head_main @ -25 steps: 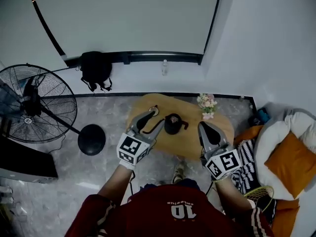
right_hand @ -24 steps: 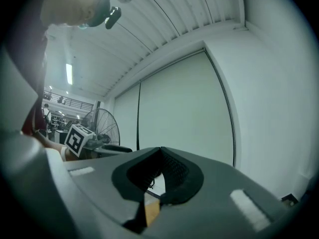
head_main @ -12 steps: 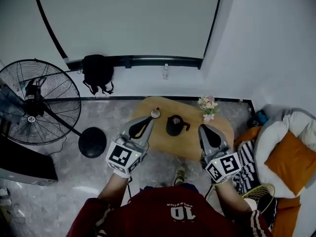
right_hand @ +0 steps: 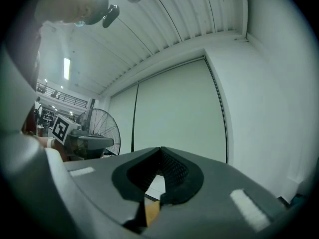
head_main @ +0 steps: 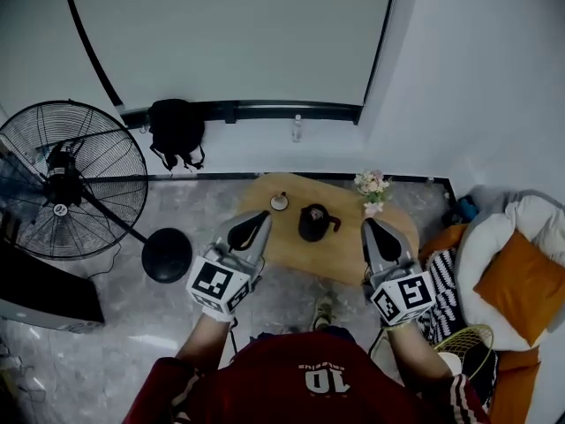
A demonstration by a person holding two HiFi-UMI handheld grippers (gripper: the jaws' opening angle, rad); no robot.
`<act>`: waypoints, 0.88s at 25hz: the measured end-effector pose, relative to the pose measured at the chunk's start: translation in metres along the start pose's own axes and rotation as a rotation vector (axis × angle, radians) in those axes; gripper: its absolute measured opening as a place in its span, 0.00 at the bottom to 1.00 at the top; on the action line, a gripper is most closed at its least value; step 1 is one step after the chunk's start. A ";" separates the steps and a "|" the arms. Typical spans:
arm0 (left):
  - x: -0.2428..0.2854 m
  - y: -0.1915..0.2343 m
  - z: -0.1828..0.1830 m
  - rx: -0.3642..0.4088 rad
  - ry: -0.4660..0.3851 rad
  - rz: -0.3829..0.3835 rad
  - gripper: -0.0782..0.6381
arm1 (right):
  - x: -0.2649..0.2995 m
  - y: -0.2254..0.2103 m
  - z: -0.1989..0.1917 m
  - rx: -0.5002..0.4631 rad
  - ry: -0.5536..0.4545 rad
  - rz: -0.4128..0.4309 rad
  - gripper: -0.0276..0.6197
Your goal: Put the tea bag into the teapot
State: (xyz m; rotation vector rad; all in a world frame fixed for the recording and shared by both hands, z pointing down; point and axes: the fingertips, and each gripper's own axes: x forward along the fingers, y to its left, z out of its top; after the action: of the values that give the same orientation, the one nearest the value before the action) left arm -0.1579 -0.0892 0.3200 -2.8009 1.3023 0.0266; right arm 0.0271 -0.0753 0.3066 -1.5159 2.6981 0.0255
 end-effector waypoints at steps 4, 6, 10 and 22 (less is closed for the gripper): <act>-0.005 -0.007 0.000 -0.008 -0.008 -0.004 0.11 | -0.008 0.006 0.000 -0.007 -0.001 0.009 0.04; -0.007 -0.009 -0.001 -0.015 -0.010 -0.005 0.11 | -0.010 0.010 0.000 -0.003 -0.003 0.014 0.04; -0.012 -0.011 -0.002 -0.019 -0.014 -0.007 0.11 | -0.014 0.015 0.001 0.001 -0.006 0.021 0.04; -0.021 -0.023 -0.001 -0.034 -0.029 -0.031 0.11 | -0.025 0.033 0.003 -0.008 -0.010 0.054 0.04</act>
State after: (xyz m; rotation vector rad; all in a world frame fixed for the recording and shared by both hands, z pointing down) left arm -0.1535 -0.0584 0.3224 -2.8370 1.2636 0.0888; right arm 0.0119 -0.0362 0.3041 -1.4402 2.7346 0.0453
